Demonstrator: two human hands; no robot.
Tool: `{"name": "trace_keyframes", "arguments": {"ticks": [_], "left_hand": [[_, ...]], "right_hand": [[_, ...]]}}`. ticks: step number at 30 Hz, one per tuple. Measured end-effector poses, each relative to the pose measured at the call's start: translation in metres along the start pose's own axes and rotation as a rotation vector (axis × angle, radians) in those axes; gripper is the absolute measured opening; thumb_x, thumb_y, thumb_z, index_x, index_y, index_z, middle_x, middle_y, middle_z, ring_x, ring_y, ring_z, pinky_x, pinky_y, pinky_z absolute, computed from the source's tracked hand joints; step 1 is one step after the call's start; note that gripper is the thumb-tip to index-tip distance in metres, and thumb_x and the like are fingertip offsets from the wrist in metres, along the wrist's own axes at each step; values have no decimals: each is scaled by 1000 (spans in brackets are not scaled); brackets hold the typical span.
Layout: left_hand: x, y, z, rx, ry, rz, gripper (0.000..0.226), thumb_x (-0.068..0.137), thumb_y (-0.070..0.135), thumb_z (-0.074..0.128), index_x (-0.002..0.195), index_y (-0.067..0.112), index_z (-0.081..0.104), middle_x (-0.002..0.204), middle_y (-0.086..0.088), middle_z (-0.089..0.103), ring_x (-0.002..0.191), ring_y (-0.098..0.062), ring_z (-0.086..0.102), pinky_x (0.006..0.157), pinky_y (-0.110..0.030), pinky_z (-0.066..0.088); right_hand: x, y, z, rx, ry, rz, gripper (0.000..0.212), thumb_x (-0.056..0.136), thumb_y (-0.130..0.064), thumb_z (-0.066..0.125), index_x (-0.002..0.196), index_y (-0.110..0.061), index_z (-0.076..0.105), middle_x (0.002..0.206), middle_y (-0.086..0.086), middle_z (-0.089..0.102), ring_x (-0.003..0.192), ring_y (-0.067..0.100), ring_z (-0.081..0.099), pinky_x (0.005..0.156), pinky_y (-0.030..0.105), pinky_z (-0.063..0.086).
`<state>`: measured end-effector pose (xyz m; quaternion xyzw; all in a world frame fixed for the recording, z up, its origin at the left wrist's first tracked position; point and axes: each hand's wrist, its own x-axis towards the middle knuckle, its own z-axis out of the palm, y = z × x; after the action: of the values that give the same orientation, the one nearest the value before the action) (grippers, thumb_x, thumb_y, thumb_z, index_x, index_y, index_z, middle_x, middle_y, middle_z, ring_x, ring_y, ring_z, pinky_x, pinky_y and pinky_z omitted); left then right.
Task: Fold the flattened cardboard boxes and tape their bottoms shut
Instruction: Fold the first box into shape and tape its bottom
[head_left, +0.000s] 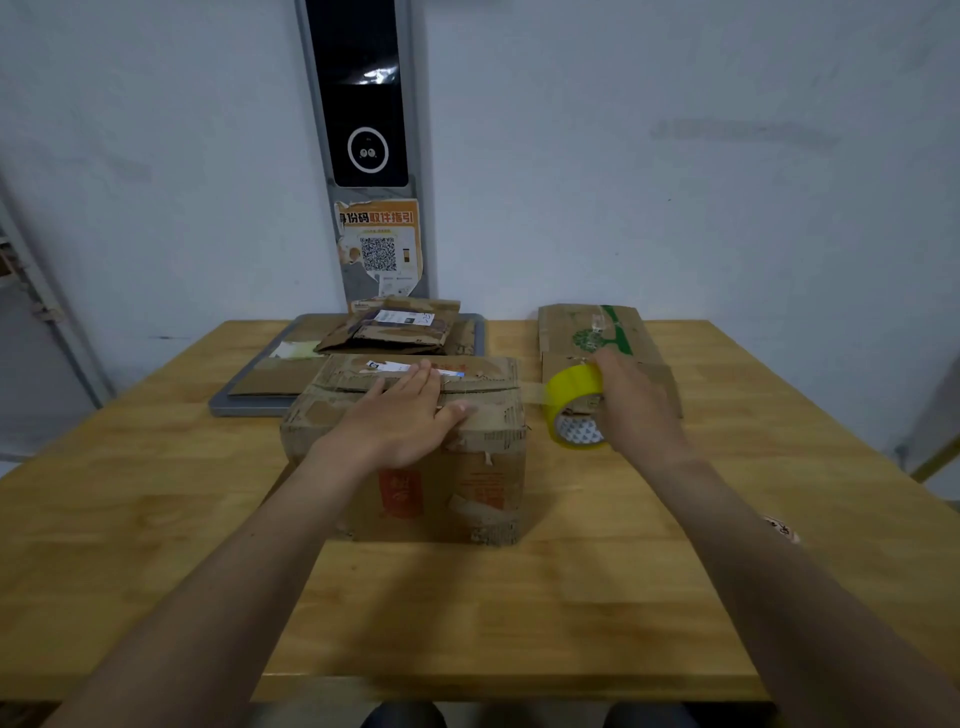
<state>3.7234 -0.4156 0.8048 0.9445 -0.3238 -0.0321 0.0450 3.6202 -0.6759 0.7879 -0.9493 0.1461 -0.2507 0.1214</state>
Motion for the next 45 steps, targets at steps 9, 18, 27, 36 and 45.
{"name": "trace_keyframes", "arguments": {"ticks": [9,18,27,36,45], "left_hand": [[-1,5,-1,35,1,0,83,101,69,7,165,16,-3,172,-2,-13,159,-14,-9,129,-49,-1],[13,54,2,28,36,175,81,100,72,10,166,25,4,173,9,-6,159,-14,-8,125,-63,0],[7,52,3,-87,62,275,79,99,67,44,164,30,21,171,20,8,158,-5,3,126,-58,1],[-29,42,4,-133,106,356,84,76,66,22,156,47,35,159,24,28,144,-1,26,125,-56,12],[-83,33,14,-166,210,486,68,84,44,35,151,49,43,158,39,29,152,11,9,123,-61,-11]], "right_hand": [[-15,-13,35,14,-114,39,51,87,10,61,127,-14,42,108,14,57,96,40,58,73,48,50],[-11,-11,34,-77,-96,-54,43,90,2,61,121,-19,41,108,7,56,89,36,60,60,39,40],[-27,23,16,385,-325,-39,32,91,-34,75,110,-32,49,98,-7,57,87,10,58,61,28,44],[-99,15,-13,844,-549,-79,41,91,-54,67,100,-14,72,95,5,78,96,25,72,98,56,51],[-129,-5,-23,786,-768,-175,33,90,-38,77,103,-7,79,101,22,74,85,32,64,81,49,47]]}}
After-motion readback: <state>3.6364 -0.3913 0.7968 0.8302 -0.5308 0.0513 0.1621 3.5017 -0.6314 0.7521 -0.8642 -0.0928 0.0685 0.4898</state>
